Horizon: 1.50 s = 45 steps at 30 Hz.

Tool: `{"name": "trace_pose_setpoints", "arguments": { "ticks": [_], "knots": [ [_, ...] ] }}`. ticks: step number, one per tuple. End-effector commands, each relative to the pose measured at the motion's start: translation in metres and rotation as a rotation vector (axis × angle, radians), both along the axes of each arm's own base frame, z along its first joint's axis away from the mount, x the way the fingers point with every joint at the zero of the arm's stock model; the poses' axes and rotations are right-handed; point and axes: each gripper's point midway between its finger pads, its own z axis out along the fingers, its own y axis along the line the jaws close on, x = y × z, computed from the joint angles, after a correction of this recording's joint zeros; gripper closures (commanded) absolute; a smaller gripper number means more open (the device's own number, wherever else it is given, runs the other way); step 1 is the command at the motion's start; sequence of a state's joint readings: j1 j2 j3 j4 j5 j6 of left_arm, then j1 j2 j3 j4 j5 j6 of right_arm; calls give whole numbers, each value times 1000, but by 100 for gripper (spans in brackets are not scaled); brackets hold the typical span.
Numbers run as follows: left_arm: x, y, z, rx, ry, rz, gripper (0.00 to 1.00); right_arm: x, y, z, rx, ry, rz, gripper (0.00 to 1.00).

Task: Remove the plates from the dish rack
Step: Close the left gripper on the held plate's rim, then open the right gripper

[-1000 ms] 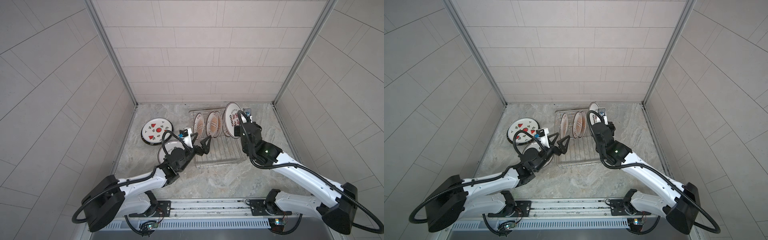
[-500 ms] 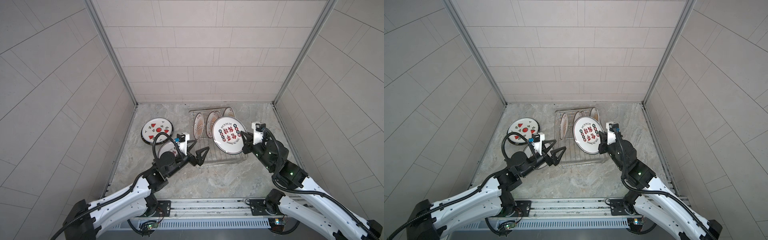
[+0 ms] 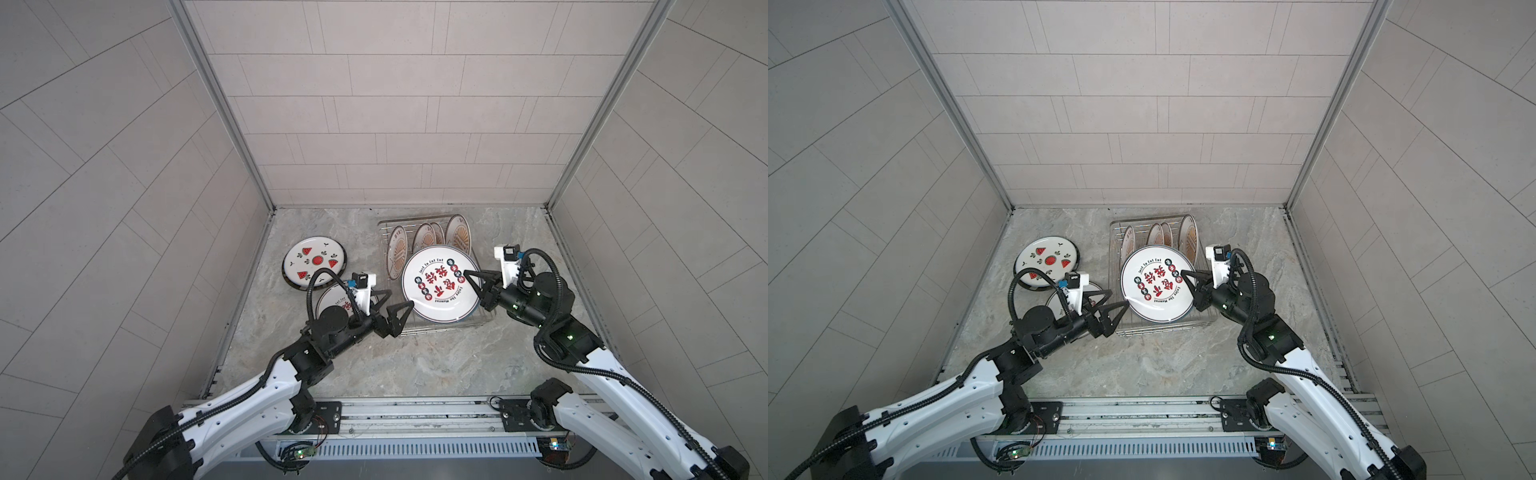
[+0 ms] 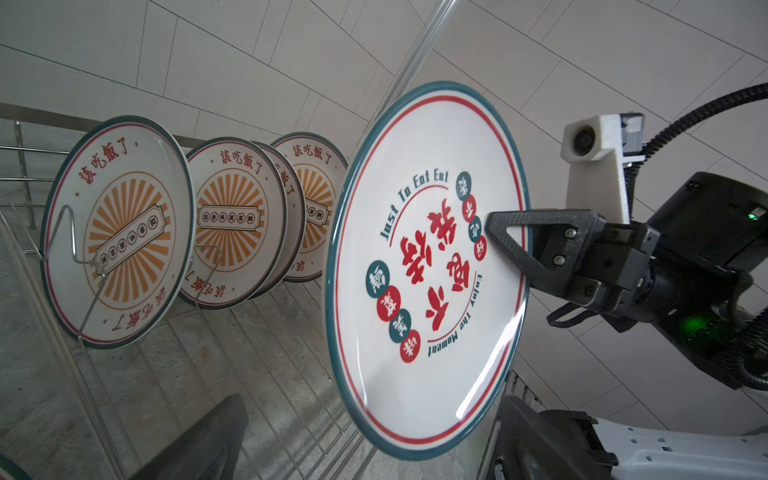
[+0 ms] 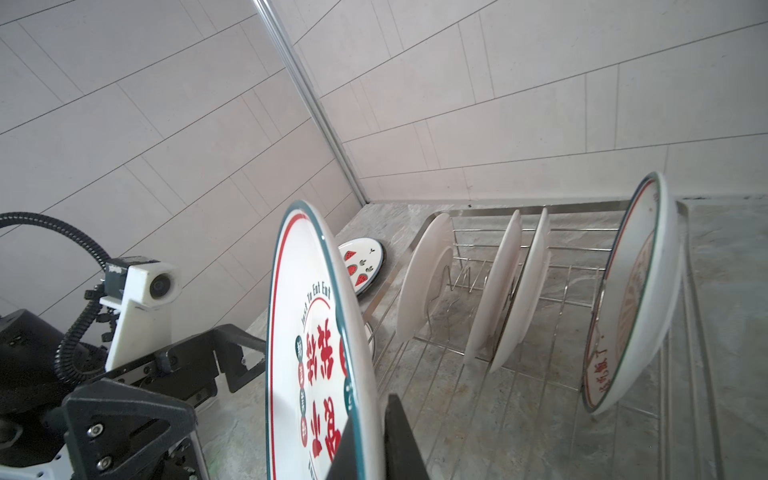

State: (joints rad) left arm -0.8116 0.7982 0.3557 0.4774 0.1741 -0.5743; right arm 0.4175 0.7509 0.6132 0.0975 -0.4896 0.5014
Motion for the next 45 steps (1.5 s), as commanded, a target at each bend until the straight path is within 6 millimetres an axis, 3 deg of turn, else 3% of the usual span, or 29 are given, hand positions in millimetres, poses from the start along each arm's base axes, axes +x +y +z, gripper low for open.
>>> {"name": "trace_pose_setpoints", "arguments": {
  "ticks": [1,2,7,15,28,38,45],
  "knots": [
    [-7,-4,19,-78,-56,-51,2,-11,11,40,106,-105,100,98],
    [-6,-4,18,-81,-52,-43,2,-11,12,30,104,-87,110,98],
    [-4,1,18,-107,-54,-12,8,-18,15,33,119,-103,149,97],
    [-5,-3,20,-119,-38,-34,50,-17,14,29,106,-97,139,98],
    [4,-15,4,-81,26,-41,88,-8,11,21,66,-81,95,97],
    [5,-16,7,-93,29,-44,100,0,11,14,39,-54,74,94],
    [10,-9,8,-129,37,6,100,5,9,5,20,-27,51,74]
  ]
}}
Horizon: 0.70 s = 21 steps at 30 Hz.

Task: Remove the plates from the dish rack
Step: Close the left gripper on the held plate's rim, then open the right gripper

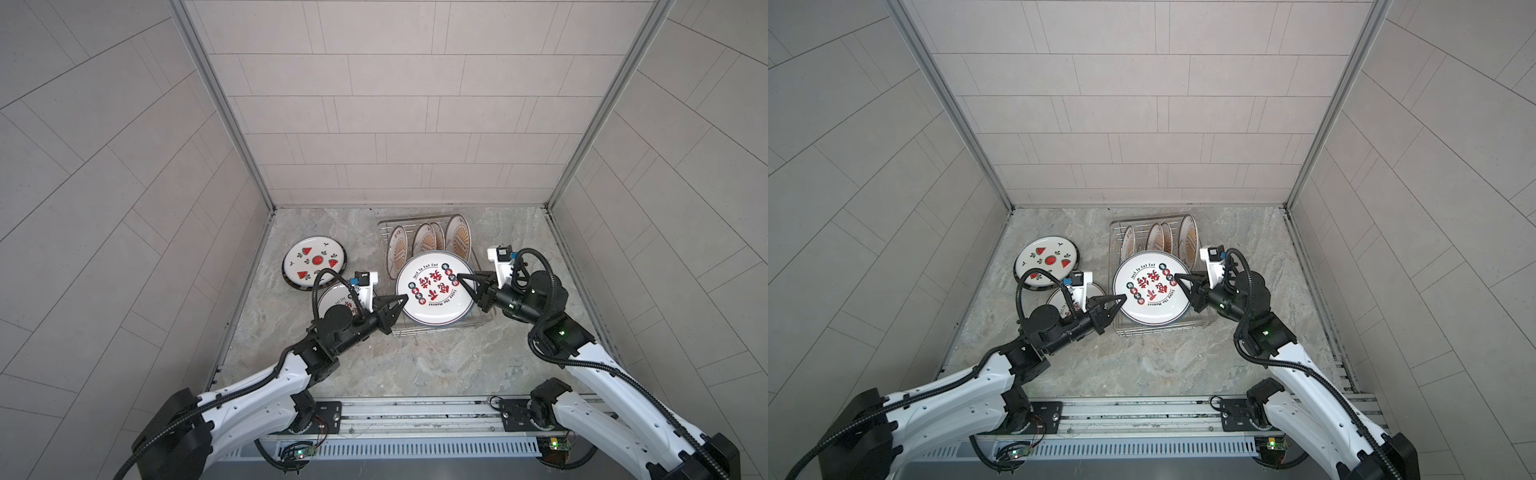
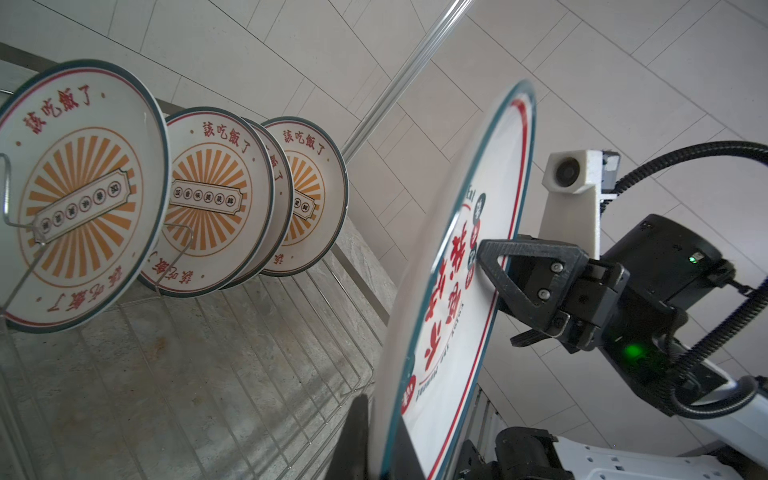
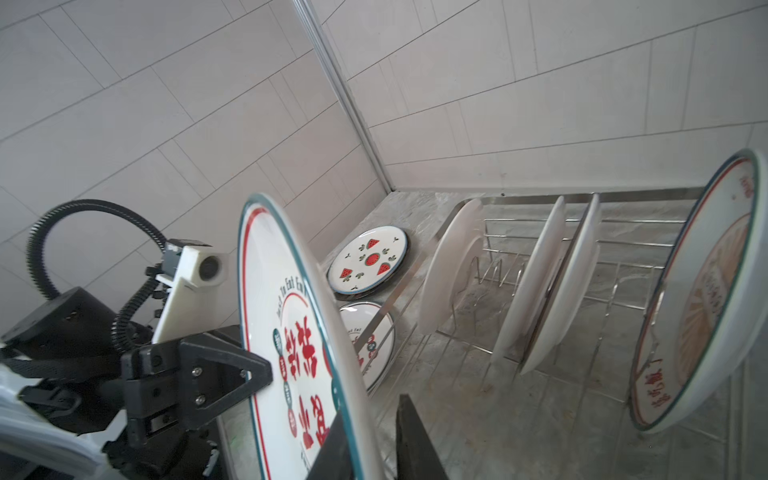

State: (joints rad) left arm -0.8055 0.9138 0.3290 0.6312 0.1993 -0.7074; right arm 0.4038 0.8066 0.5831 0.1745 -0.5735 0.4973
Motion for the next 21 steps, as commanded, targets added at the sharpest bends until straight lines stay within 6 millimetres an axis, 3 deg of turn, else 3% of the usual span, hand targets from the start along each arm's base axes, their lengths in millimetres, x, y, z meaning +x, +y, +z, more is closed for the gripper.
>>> {"name": "trace_pose_setpoints", "arguments": {
  "ticks": [1,6,7,9,13,14,15,21],
  "knots": [
    [3,4,20,-37,-57,36,100,3,-2,16,15,-32,-20,72],
    [5,10,21,-55,-53,66,100,3,-2,16,15,-33,-22,70],
    [5,11,21,-59,-53,71,100,3,-3,16,12,-34,-28,65],
    [5,14,22,-63,-53,81,100,5,-4,16,10,-35,-37,54],
    [8,19,19,-51,-35,116,100,6,-7,15,20,-14,-60,13],
    [9,21,18,-43,-29,128,100,7,-10,11,14,0,-80,8],
    [10,22,17,-40,-26,136,100,8,-13,21,18,-12,-100,5],
    [18,37,14,-26,-2,225,100,13,-36,26,8,-46,-236,0]
  ]
}}
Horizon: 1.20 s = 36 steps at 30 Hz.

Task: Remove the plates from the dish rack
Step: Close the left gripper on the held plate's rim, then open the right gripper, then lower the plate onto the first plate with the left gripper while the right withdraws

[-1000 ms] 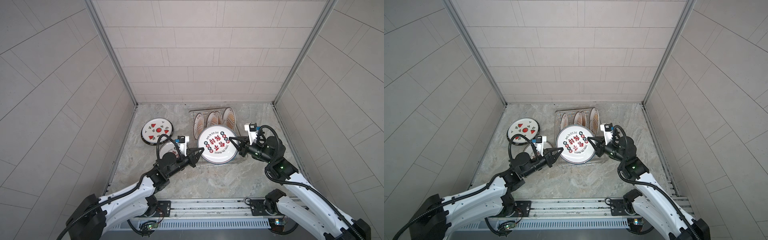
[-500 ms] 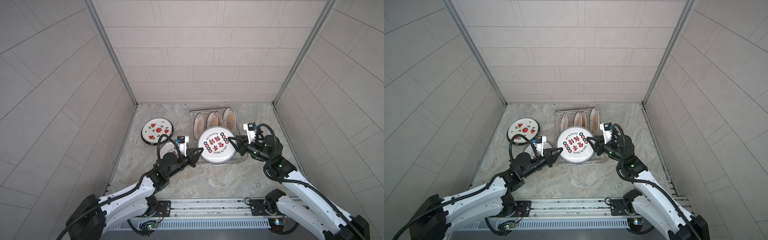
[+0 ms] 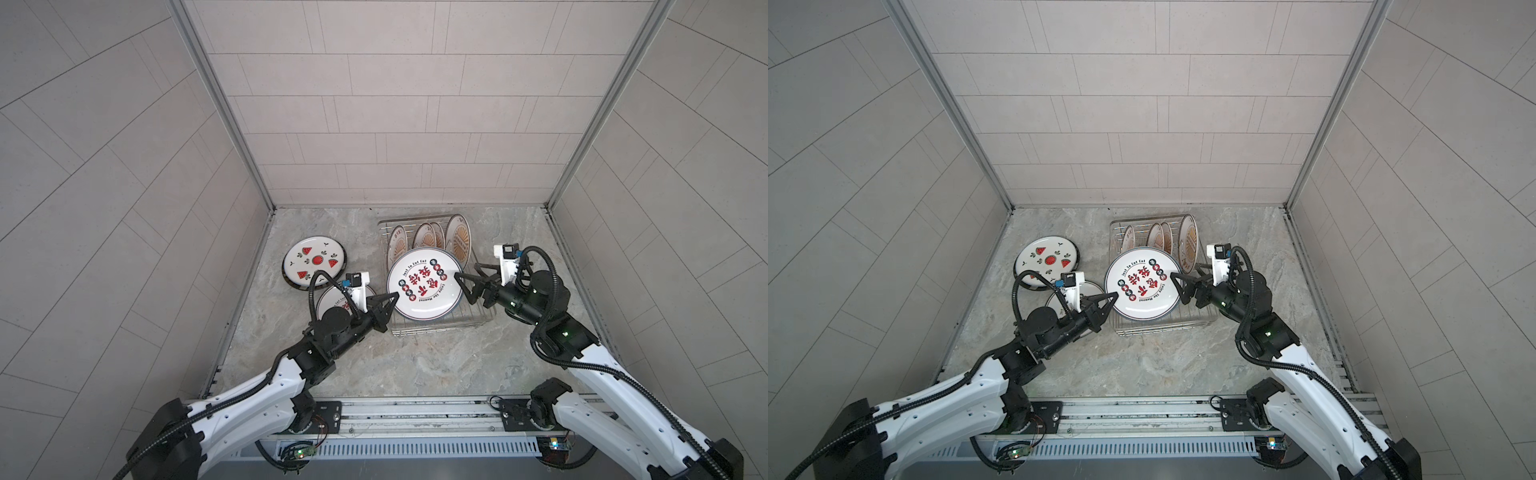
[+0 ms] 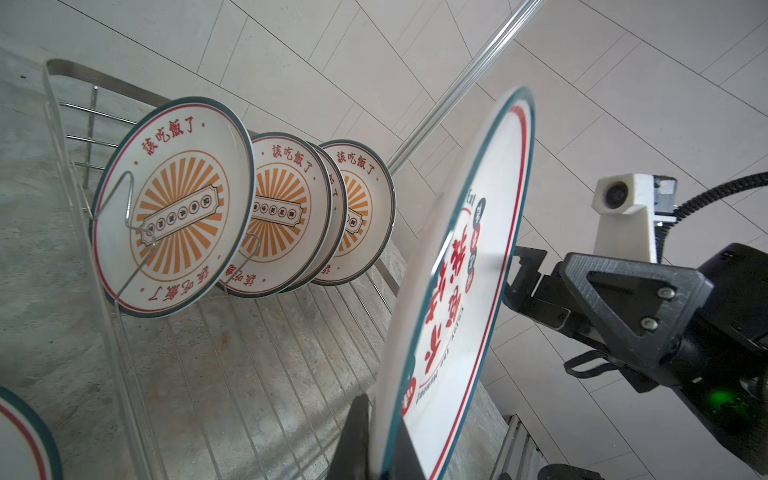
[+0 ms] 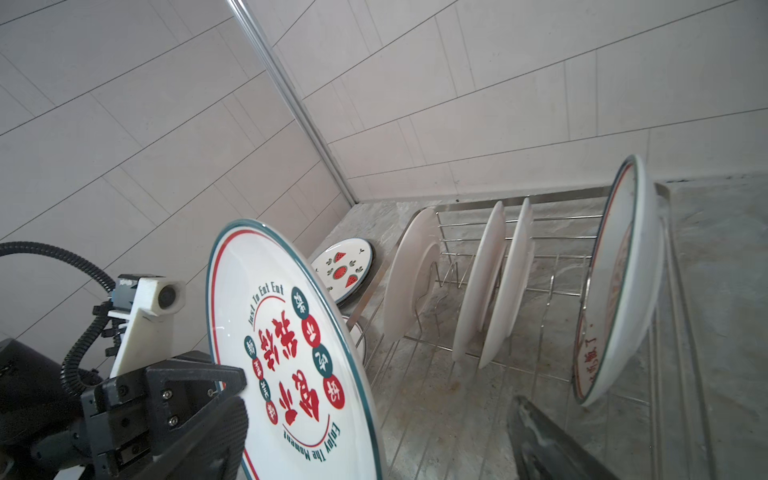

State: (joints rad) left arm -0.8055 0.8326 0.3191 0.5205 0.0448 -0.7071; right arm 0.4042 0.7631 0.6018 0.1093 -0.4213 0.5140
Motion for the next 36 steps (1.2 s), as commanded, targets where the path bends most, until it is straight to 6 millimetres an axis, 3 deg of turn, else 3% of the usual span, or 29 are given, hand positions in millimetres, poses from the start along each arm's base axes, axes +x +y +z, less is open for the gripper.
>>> {"name": "trace_pose_setpoints", "arguments": {
  "ticks": [1,3,10,11,20,24,27,31,36],
  "knots": [
    [9,16,17,-66,2,107,100,2,-16,17,8,-56,-91,1],
    [16,27,7,-52,54,166,100,-1,-17,12,1,-68,-89,1],
    [22,64,15,-167,69,279,100,-8,-25,18,3,-140,-118,1],
    [23,70,5,-167,85,294,100,-9,-26,19,9,-146,-123,0],
    [28,105,-8,-221,139,422,100,-11,-19,22,8,-140,-88,0],
    [33,120,-7,-267,158,476,100,-11,1,27,-17,-127,-15,0],
    [36,124,-11,-296,186,490,100,-16,27,37,-37,-132,68,0],
    [37,135,-14,-323,198,532,100,-24,68,30,-163,-141,153,0],
    [34,155,-1,-297,175,625,100,-20,109,21,-278,-135,190,0]
  ]
}}
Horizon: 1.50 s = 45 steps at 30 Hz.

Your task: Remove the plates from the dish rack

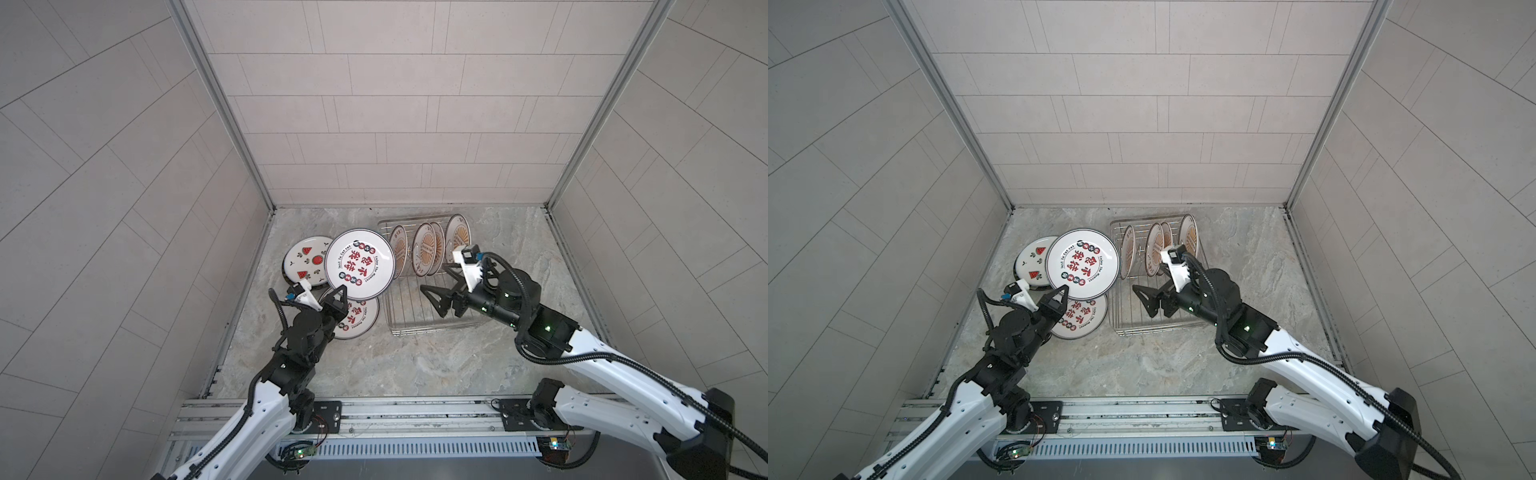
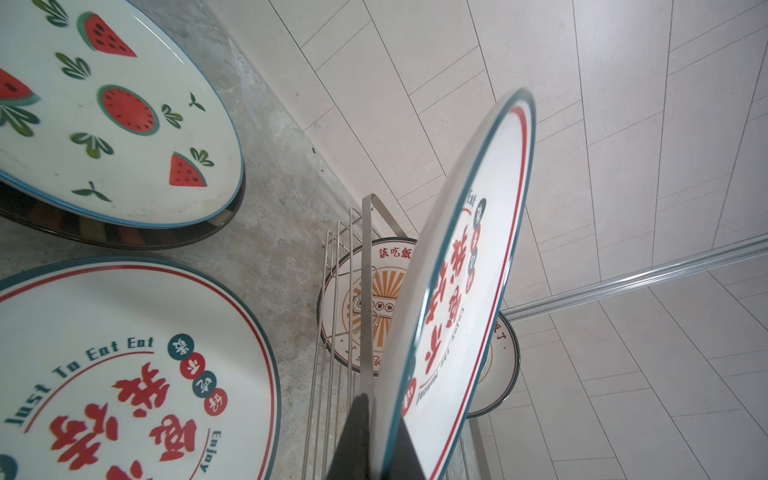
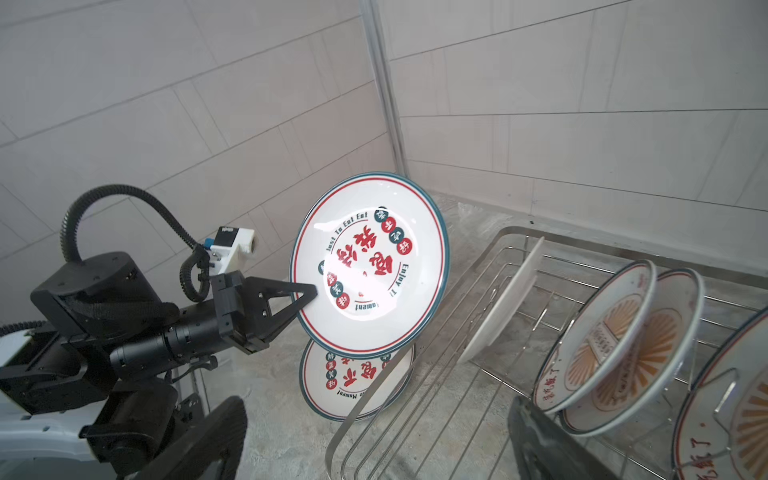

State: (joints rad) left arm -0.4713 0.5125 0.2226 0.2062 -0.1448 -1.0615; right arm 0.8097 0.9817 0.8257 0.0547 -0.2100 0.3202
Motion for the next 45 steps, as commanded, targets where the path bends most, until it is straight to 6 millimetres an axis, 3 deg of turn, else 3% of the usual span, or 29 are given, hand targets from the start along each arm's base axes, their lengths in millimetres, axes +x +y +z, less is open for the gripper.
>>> {"name": "trace_pose_setpoints", "arguments": {
  "ticks": [1,5,6,13,20,22,26,31,33,35,45],
  "knots": [
    [-1,17,27,-23,-36,84,100,14,12,-7,-95,-17,-35,0],
    [-8,31,5,-11,53,153,100,29,32,-17,-121,18,-31,0],
    [-9,37,13,-22,49,178,100,32,38,-18,-125,23,-25,0],
    [-16,61,4,-6,114,278,100,49,82,-40,-232,34,73,2],
    [-26,47,-29,-164,243,227,100,63,106,-61,-313,73,90,3],
    [-28,42,-30,-214,257,204,100,67,110,-67,-333,92,88,3],
    [-42,52,-52,-239,362,271,100,69,122,-77,-359,112,106,4],
    [-45,46,-68,-254,439,260,100,66,135,-82,-380,109,135,4],
    [-42,40,-71,-271,454,243,100,66,139,-87,-391,117,140,5],
    [-43,37,-86,-270,492,239,100,68,141,-91,-398,121,134,5],
    [-49,41,-110,-283,569,292,100,75,147,-101,-427,139,128,5]
  ]
}}
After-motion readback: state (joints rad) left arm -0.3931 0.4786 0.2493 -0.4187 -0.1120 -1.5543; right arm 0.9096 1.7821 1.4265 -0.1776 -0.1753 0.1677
